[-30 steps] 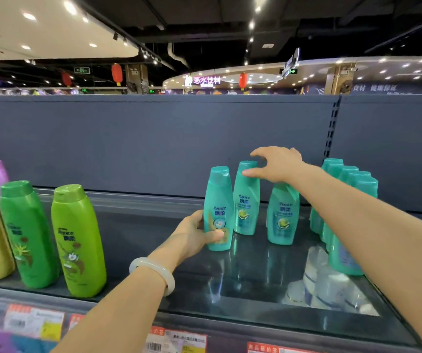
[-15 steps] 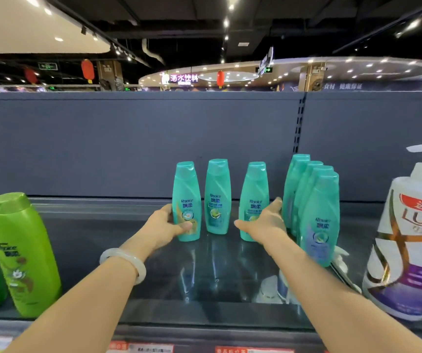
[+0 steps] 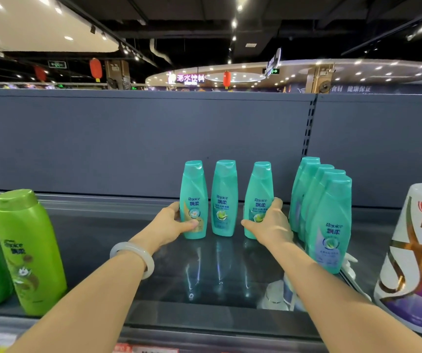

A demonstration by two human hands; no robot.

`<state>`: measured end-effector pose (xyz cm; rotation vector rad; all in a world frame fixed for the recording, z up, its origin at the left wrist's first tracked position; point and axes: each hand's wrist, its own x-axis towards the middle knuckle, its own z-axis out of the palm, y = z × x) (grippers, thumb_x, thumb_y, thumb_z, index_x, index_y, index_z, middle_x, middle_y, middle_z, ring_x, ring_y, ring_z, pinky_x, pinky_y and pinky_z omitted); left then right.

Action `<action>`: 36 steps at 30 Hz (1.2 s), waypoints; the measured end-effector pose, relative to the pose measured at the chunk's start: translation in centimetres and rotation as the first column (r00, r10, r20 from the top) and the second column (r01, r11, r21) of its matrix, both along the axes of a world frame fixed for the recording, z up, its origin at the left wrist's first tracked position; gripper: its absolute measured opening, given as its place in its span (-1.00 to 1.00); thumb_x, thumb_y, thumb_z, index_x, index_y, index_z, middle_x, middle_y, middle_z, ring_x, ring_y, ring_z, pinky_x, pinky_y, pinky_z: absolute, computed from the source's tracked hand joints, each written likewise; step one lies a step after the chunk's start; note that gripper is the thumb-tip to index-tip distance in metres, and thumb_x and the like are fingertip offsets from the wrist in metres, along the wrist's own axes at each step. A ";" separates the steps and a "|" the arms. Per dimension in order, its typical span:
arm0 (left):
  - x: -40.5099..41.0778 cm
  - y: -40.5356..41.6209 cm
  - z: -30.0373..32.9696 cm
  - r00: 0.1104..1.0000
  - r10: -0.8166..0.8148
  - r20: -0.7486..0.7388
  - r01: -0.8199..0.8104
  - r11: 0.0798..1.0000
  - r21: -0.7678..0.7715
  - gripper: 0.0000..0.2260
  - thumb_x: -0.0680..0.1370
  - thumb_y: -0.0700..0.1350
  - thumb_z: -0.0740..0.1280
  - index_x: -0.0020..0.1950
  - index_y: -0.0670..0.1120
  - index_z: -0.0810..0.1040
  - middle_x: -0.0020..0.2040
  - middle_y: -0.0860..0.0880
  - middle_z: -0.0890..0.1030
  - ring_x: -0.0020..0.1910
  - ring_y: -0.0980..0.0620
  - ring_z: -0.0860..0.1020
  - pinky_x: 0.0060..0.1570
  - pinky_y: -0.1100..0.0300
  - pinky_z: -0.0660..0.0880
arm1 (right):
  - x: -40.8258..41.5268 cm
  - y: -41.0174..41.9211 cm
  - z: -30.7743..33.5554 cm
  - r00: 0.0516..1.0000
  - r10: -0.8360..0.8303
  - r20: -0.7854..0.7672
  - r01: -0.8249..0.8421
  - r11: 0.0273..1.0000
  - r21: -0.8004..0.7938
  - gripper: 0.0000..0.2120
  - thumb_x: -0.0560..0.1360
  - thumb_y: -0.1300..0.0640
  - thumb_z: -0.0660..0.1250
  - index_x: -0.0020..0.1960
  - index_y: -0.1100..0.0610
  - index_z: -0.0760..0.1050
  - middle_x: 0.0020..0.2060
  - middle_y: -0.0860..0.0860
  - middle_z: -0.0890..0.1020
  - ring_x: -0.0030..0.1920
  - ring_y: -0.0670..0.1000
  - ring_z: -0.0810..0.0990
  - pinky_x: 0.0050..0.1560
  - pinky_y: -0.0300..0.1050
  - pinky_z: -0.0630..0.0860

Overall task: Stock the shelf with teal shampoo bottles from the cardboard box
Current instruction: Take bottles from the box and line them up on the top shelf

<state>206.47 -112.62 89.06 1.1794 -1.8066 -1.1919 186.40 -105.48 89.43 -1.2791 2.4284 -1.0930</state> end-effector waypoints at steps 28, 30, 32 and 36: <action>0.0 -1.0 0.5 0.999 0.024 0.032 -0.023 0.999 -0.038 -0.57 0.47 -0.22 0.39 0.30 -0.07 0.37 0.13 0.04 0.52 0.13 0.05 0.48 0.27 0.00 0.40 | 0.5 -0.3 -1.2 0.990 -0.069 0.124 0.086 0.987 -0.138 -0.22 0.36 0.11 0.50 0.40 0.15 0.08 0.16 0.13 0.52 0.16 0.18 0.54 0.06 0.04 0.51; 0.1 -1.1 0.6 0.999 0.012 0.040 -0.011 1.000 -0.026 -0.58 0.47 -0.22 0.38 0.29 -0.06 0.38 0.15 0.03 0.52 0.16 0.06 0.47 0.31 -0.04 0.38 | 0.4 -0.4 -1.3 0.993 -0.078 0.083 0.088 0.989 -0.121 -0.27 0.37 0.08 0.48 0.36 0.17 0.12 0.15 0.15 0.52 0.15 0.19 0.54 0.04 0.04 0.52; 0.2 -1.1 0.7 0.999 -0.001 0.046 0.002 1.000 -0.023 -0.60 0.48 -0.23 0.37 0.29 -0.06 0.38 0.16 0.04 0.51 0.17 0.08 0.45 0.32 -0.05 0.36 | 0.4 -0.4 -1.2 0.995 -0.083 0.058 0.090 0.989 -0.115 -0.30 0.38 0.06 0.48 0.33 0.19 0.14 0.14 0.16 0.52 0.14 0.19 0.54 0.03 0.05 0.52; 0.2 -0.8 0.7 1.000 -0.007 0.018 0.008 1.000 -0.018 -0.58 0.49 -0.25 0.36 0.32 -0.08 0.37 0.18 0.02 0.52 0.21 0.05 0.46 0.31 -0.02 0.37 | 0.6 -0.3 -1.0 0.993 -0.078 0.086 0.086 0.992 -0.087 -0.30 0.37 0.07 0.49 0.31 0.21 0.15 0.15 0.18 0.50 0.15 0.20 0.53 0.04 0.07 0.53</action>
